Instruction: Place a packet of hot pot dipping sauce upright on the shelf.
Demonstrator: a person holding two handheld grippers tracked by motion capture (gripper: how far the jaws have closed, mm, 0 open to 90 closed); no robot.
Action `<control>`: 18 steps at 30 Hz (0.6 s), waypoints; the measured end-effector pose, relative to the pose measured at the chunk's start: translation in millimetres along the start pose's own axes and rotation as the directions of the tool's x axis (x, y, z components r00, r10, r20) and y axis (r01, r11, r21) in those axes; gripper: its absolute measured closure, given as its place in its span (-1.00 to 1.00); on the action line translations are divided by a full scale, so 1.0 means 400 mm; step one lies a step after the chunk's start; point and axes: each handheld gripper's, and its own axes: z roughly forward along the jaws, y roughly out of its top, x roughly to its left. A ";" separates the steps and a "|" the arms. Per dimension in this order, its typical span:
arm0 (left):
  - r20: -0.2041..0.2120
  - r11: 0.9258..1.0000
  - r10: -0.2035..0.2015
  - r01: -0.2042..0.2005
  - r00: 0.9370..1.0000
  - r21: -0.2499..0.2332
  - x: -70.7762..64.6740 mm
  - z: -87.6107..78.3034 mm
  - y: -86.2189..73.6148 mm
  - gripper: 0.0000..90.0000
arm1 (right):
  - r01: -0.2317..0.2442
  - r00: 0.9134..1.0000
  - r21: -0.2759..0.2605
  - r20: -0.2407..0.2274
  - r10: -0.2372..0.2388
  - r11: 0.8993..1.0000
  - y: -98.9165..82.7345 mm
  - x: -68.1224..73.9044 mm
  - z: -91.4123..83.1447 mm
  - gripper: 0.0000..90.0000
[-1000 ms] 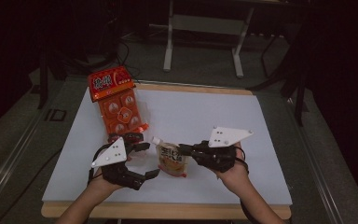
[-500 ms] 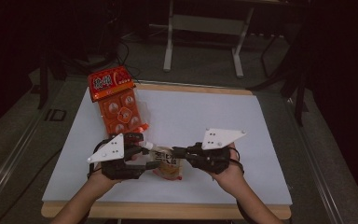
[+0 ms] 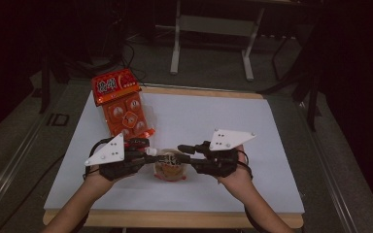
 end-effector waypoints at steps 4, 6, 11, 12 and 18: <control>-0.042 0.999 0.046 -0.047 0.998 -0.023 0.017 -0.034 0.012 1.00 | -0.048 0.999 0.025 0.022 0.048 0.999 -0.016 -0.018 0.004 -0.21; -0.061 0.998 0.059 -0.060 0.996 -0.024 0.030 -0.051 0.014 1.00 | -0.062 0.998 0.010 0.006 0.062 0.998 -0.029 -0.028 0.000 -0.56; -0.113 0.997 0.070 -0.071 0.991 -0.007 0.063 -0.086 0.000 1.00 | -0.052 0.997 -0.064 0.053 0.056 0.997 -0.046 -0.045 -0.021 -0.73; -0.130 0.997 0.075 -0.076 0.989 -0.005 0.069 -0.092 -0.005 1.00 | -0.059 0.996 -0.075 0.055 0.063 0.995 -0.047 -0.048 -0.026 -0.73; -0.165 0.999 0.042 -0.044 0.985 -0.008 0.101 -0.125 -0.040 1.00 | -0.054 0.995 -0.098 0.080 0.062 0.994 -0.052 -0.050 -0.050 -0.71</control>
